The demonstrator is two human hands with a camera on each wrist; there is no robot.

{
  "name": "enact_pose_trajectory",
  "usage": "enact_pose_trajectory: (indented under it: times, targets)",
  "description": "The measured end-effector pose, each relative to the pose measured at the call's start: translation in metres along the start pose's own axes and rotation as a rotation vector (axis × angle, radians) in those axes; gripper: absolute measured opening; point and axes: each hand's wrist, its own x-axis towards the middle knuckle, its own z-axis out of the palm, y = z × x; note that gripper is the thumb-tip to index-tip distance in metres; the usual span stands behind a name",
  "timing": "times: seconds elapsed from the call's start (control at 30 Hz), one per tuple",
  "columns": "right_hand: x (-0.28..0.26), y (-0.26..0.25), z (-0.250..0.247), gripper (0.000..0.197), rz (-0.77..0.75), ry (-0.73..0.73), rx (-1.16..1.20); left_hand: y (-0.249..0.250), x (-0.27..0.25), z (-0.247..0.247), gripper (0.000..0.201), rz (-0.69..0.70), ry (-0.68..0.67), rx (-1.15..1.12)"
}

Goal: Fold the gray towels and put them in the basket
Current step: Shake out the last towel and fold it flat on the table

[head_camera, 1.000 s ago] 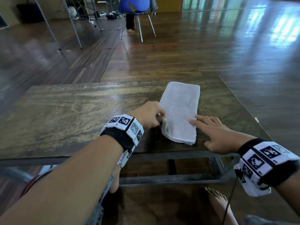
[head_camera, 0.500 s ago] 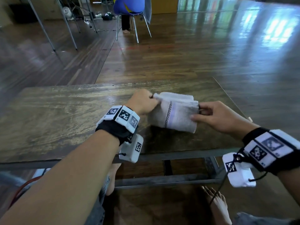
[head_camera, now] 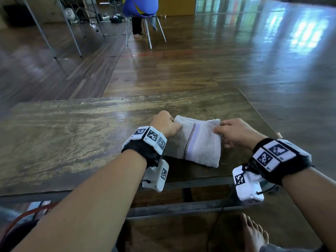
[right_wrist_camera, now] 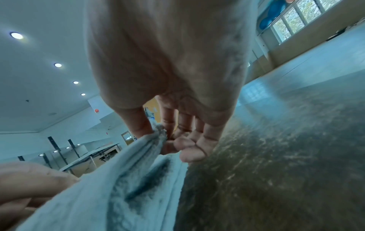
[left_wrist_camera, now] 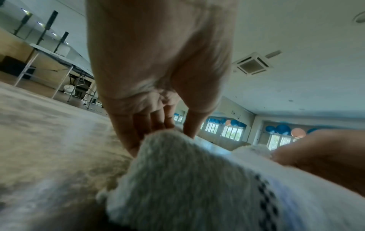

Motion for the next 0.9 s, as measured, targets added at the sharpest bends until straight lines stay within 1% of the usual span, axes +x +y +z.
enact_pose_trajectory:
  times: [0.07, 0.2, 0.27, 0.37, 0.43, 0.47, 0.5, 0.53, 0.57, 0.6, 0.63, 0.7, 0.73, 0.77, 0.8, 0.83, 0.87, 0.9]
  targets:
    - [0.007, 0.003, -0.001, 0.017, -0.011, 0.029, -0.071, -0.004, 0.011, 0.008, 0.049, 0.024, 0.06, 0.044]
    - [0.017, 0.005, 0.002, 0.017, -0.044, 0.073, -0.153, -0.009, 0.027, 0.018, 0.045, 0.039, 0.081, 0.089]
    - [0.02, 0.005, 0.002, 0.018, -0.034, 0.081, -0.165, -0.011, 0.031, 0.02, 0.045, 0.056, 0.101, 0.104]
    - [0.021, 0.002, 0.003, 0.025, -0.001, 0.087, -0.208, -0.011, 0.031, 0.024, 0.034, 0.074, 0.105, 0.093]
    - [0.019, 0.001, 0.006, 0.028, -0.016, 0.137, -0.34, -0.01, 0.032, 0.023, 0.03, 0.042, 0.089, 0.06]
    - [0.017, 0.001, 0.007, 0.03, -0.061, 0.182, -0.422, -0.008, 0.031, 0.021, 0.032, 0.021, 0.079, 0.04]
    - [0.014, 0.001, 0.008, 0.036, -0.14, 0.209, -0.5, -0.005, 0.029, 0.017, 0.033, -0.009, 0.06, 0.022]
    - [0.011, 0.001, 0.009, 0.043, -0.242, 0.202, -0.561, -0.003, 0.027, 0.014, 0.036, -0.027, 0.048, 0.004]
    - [0.008, -0.001, 0.009, 0.045, -0.317, 0.165, -0.616, -0.002, 0.025, 0.011, 0.047, -0.037, 0.046, -0.024]
    - [0.005, -0.002, 0.009, 0.041, -0.354, 0.116, -0.664, 0.0, 0.022, 0.008, 0.053, -0.021, 0.067, -0.043]
    - [0.001, -0.005, 0.009, 0.035, -0.336, 0.078, -0.712, 0.002, 0.017, 0.004, 0.046, 0.022, 0.117, -0.054]
    - [-0.006, -0.009, 0.008, 0.02, -0.247, 0.106, -0.807, 0.003, 0.003, -0.001, 0.028, 0.172, 0.296, -0.019]
    - [-0.011, -0.012, 0.008, 0.015, -0.216, 0.136, -0.86, 0.004, -0.002, -0.003, 0.023, 0.265, 0.372, 0.044]
    - [-0.015, -0.014, 0.008, 0.02, -0.205, 0.149, -0.917, 0.004, -0.006, -0.005, 0.018, 0.333, 0.394, 0.116]
    - [-0.019, -0.016, 0.008, 0.026, -0.205, 0.145, -0.96, 0.005, -0.011, -0.006, 0.014, 0.367, 0.362, 0.187]
    - [-0.023, -0.017, 0.009, 0.031, -0.212, 0.142, -0.977, 0.006, -0.016, -0.006, 0.011, 0.362, 0.288, 0.245]
    - [-0.026, -0.018, 0.011, 0.034, -0.23, 0.161, -0.96, 0.006, -0.021, -0.004, 0.012, 0.335, 0.201, 0.289]
    - [-0.029, -0.017, 0.013, 0.035, -0.255, 0.212, -0.925, 0.004, -0.026, -0.001, 0.013, 0.299, 0.124, 0.325]
